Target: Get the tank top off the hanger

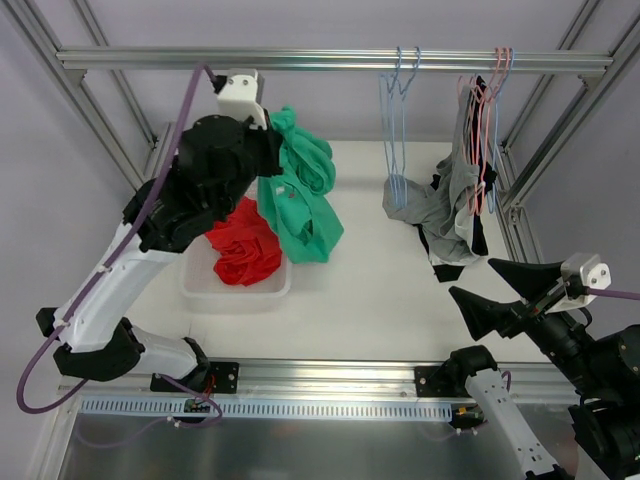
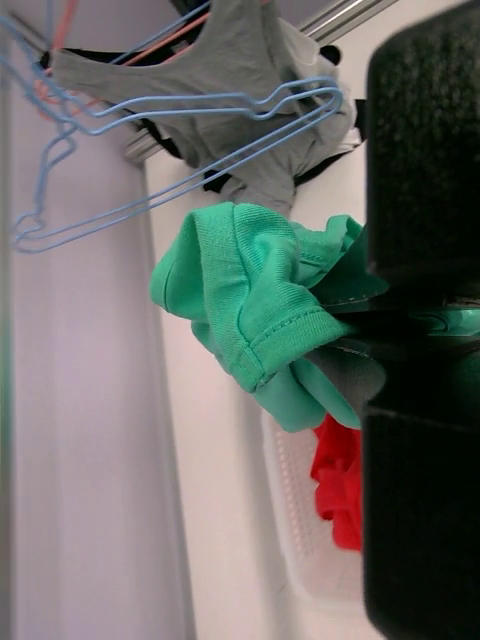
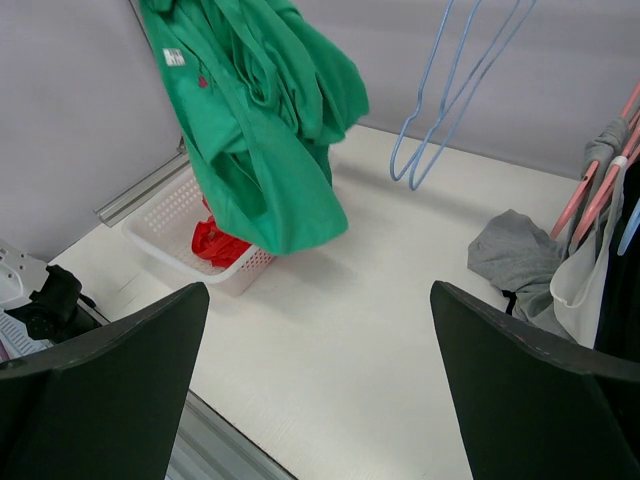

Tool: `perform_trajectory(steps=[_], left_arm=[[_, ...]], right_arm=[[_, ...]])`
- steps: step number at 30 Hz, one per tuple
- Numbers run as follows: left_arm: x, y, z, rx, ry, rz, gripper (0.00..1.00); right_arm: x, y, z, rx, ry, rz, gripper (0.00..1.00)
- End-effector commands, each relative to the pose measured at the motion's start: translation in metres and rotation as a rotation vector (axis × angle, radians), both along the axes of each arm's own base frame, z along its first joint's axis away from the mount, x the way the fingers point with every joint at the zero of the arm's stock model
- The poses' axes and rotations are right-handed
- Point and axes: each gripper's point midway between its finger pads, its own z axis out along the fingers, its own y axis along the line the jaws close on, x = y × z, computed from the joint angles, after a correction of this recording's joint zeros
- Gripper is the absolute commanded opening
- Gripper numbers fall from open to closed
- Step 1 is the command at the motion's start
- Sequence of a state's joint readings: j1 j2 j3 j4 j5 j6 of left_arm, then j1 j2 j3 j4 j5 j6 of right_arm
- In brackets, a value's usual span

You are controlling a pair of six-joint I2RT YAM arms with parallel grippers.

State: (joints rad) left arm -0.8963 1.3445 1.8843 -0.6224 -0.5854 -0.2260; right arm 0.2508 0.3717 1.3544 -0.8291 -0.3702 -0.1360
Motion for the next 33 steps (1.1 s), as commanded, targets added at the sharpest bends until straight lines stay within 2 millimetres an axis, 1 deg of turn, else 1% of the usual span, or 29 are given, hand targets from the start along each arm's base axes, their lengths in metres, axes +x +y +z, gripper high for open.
perform_trajectory(steps=[1,2,3,4,5,7,8,9,11,12,14,15,16,17,19,20,21,22,23,24,25,26,27,28,29,30,31,32,33], left_arm=[[0.003,0.031,0.048,0.016,-0.107,0.057,0.00],[0.006,0.035,0.050,0.029,-0.115,0.072,0.00],[0.012,0.045,0.052,0.034,-0.115,0.101,0.00],[0.014,0.051,0.055,0.029,-0.117,0.111,0.00],[0.018,0.055,0.053,0.025,-0.110,0.119,0.00],[0.030,0.063,0.038,0.025,-0.066,0.118,0.00],[0.033,0.066,0.033,-0.008,-0.044,0.113,0.00],[0.039,0.067,0.018,-0.009,-0.004,0.101,0.00],[0.050,0.077,0.003,-0.058,0.050,0.094,0.00],[0.056,0.081,-0.012,-0.056,0.087,0.100,0.00],[0.068,0.093,-0.029,-0.062,0.131,0.128,0.00],[0.072,0.097,-0.041,-0.056,0.162,0.140,0.00],[0.078,0.106,-0.050,-0.064,0.185,0.160,0.00],[0.081,0.110,-0.063,-0.061,0.218,0.173,0.00],[0.085,0.117,-0.079,-0.065,0.254,0.205,0.00],[0.087,0.123,-0.098,-0.047,0.294,0.233,0.00],[0.089,0.126,-0.108,-0.037,0.316,0.252,0.00],[0.091,0.127,-0.122,-0.029,0.349,0.263,0.00],[0.092,0.128,-0.145,-0.018,0.403,0.262,0.00],[0.093,0.126,-0.159,-0.011,0.437,0.260,0.00],[0.096,0.124,-0.178,-0.004,0.487,0.260,0.00],[0.093,0.122,-0.200,0.007,0.542,0.257,0.00],[0.093,0.120,-0.214,0.009,0.577,0.257,0.00],[0.094,0.119,-0.233,0.009,0.623,0.265,0.00],[0.089,0.118,-0.255,0.019,0.676,0.270,0.00],[0.089,0.117,-0.265,0.015,0.696,0.275,0.00],[0.087,0.117,-0.282,0.014,0.737,0.296,0.00],[0.081,0.121,-0.303,0.028,0.785,0.318,0.00],[0.080,0.121,-0.313,0.019,0.805,0.336,0.00]], right_arm=[[0.000,-0.003,0.004,-0.003,-0.023,-0.016,0.99],[0.000,-0.002,0.004,-0.002,-0.021,-0.014,0.99],[0.000,-0.002,0.003,-0.002,-0.019,-0.012,0.99],[0.000,-0.002,0.002,-0.002,-0.016,-0.012,1.00],[0.000,-0.002,0.003,-0.002,-0.017,-0.012,0.99],[-0.001,-0.002,0.003,0.000,-0.018,-0.009,0.99],[0.000,-0.002,0.002,0.000,-0.014,-0.009,0.99],[-0.001,-0.001,0.003,0.001,-0.017,-0.006,1.00],[0.000,0.000,0.002,0.003,-0.007,-0.003,0.99],[0.001,0.001,0.000,0.001,-0.001,0.005,0.99],[0.001,0.002,-0.001,0.002,0.004,0.011,0.99],[0.001,0.003,-0.001,0.002,0.005,0.014,0.99],[0.001,0.003,-0.002,0.003,0.008,0.017,0.99],[0.001,0.003,-0.003,0.003,0.010,0.017,0.99],[0.000,0.004,-0.004,0.006,0.012,0.019,0.99],[0.000,0.003,-0.005,0.006,0.012,0.017,0.99],[0.000,0.004,-0.005,0.006,0.012,0.019,0.99],[0.001,0.004,-0.006,0.006,0.016,0.019,0.99],[0.001,0.004,-0.007,0.005,0.019,0.022,0.99],[0.002,0.005,-0.009,0.004,0.023,0.022,1.00],[0.002,0.005,-0.010,0.004,0.029,0.025,1.00],[0.004,0.006,-0.012,0.004,0.037,0.025,0.99],[0.005,0.006,-0.013,0.003,0.041,0.025,1.00],[0.006,0.006,-0.015,0.004,0.048,0.024,0.99],[0.006,0.007,-0.015,0.005,0.050,0.028,0.99],[0.008,0.008,-0.018,0.005,0.061,0.028,0.99],[0.009,0.008,-0.019,0.004,0.065,0.031,1.00],[0.009,0.009,-0.019,0.005,0.068,0.037,0.99],[0.010,0.010,-0.022,0.006,0.077,0.040,1.00]])
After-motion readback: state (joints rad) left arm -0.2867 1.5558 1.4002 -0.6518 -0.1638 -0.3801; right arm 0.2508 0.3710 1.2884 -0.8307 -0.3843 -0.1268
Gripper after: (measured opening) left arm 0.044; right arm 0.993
